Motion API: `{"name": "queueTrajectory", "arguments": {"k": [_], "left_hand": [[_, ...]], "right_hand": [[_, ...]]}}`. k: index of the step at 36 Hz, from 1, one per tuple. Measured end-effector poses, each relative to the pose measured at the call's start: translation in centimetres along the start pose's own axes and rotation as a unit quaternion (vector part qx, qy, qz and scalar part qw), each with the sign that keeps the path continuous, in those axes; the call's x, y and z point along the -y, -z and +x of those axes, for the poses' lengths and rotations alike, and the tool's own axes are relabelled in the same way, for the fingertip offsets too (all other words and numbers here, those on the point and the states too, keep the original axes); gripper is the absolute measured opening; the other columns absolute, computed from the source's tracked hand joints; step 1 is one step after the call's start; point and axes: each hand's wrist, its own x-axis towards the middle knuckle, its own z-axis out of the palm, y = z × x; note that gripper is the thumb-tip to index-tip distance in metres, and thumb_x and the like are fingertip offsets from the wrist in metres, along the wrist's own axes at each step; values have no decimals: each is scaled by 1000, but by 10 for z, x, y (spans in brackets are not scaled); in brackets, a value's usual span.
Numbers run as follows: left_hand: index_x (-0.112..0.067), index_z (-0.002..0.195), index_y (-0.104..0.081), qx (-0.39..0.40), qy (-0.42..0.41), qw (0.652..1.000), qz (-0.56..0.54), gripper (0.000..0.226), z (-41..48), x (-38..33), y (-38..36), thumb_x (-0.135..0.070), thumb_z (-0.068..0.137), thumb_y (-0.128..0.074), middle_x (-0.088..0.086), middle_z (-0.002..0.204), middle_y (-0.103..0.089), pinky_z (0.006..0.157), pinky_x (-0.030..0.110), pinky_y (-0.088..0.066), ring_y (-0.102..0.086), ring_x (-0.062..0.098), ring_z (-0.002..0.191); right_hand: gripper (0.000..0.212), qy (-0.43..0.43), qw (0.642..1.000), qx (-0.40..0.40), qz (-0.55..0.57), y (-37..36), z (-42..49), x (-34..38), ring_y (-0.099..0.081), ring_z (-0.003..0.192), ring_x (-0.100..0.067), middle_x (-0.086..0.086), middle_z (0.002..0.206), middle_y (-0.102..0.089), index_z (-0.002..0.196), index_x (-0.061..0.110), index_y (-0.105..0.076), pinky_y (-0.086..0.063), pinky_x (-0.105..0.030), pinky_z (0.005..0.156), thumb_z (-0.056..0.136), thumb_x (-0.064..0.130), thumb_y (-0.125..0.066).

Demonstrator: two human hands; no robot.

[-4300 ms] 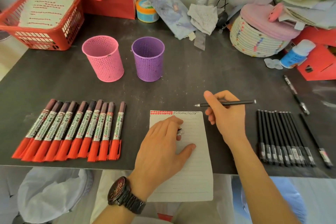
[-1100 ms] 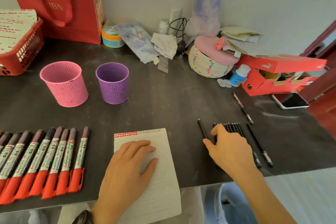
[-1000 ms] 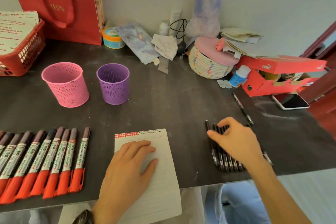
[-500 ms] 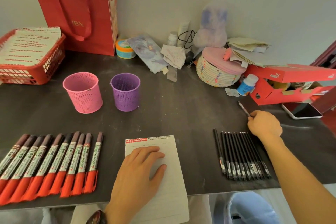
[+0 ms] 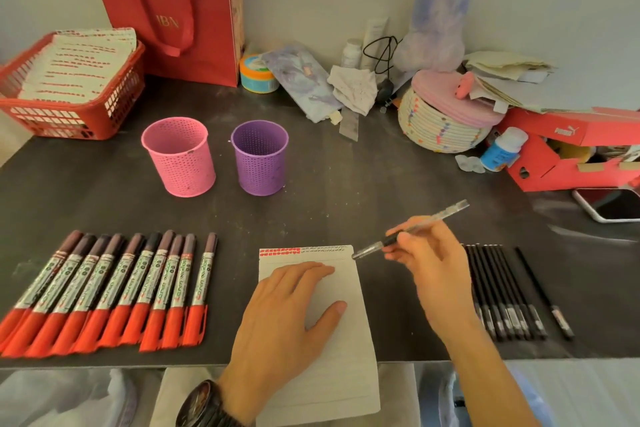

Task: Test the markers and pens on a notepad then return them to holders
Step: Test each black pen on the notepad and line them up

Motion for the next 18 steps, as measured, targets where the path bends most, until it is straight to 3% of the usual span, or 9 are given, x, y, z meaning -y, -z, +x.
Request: {"name": "queueTrajectory", "arguments": {"k": [4, 8, 14, 18], "left_hand": [[-44, 136, -41, -9, -26, 999, -26, 53, 0, 2, 1, -74, 93, -34, -26, 132, -49, 99, 19, -36, -43, -4, 121], [-33, 112, -58, -54, -81, 995, -1, 32, -1, 5, 1, -52, 104, -34, -18, 101, -56, 78, 29, -45, -49, 6, 92], [-26, 78, -50, -75, -59, 995, 35, 42, -2, -1, 0, -48, 105, -26, -12, 69, -48, 59, 30, -31, -35, 12, 65], [-27, 66, -46, -71, -50, 996, 37, 44, -1, -1, 3, -49, 102, -34, -16, 57, -33, 51, 20, -17, -34, 10, 53]], "right_hand": [[16, -43, 996, 84, -2, -28, -37, -13, -73, 84, -20, -3, 92, -73, 89, 24, -72, -59, -27, 75, 83, 10, -66], [19, -49, 994, 101, -9, -43, -53, -21, -71, 80, -12, 0, 89, -75, 89, 26, -72, -56, -21, 71, 83, 10, -66], [7, -51, 993, 97, -44, -44, -52, -23, -60, 62, -4, 5, 72, -69, 86, 30, -69, -47, -14, 61, 92, 33, -68], [12, -63, 992, 108, -28, -45, -52, -27, -59, 62, -5, 1, 70, -69, 82, 27, -69, -47, -15, 59, 91, 29, -62]]}}
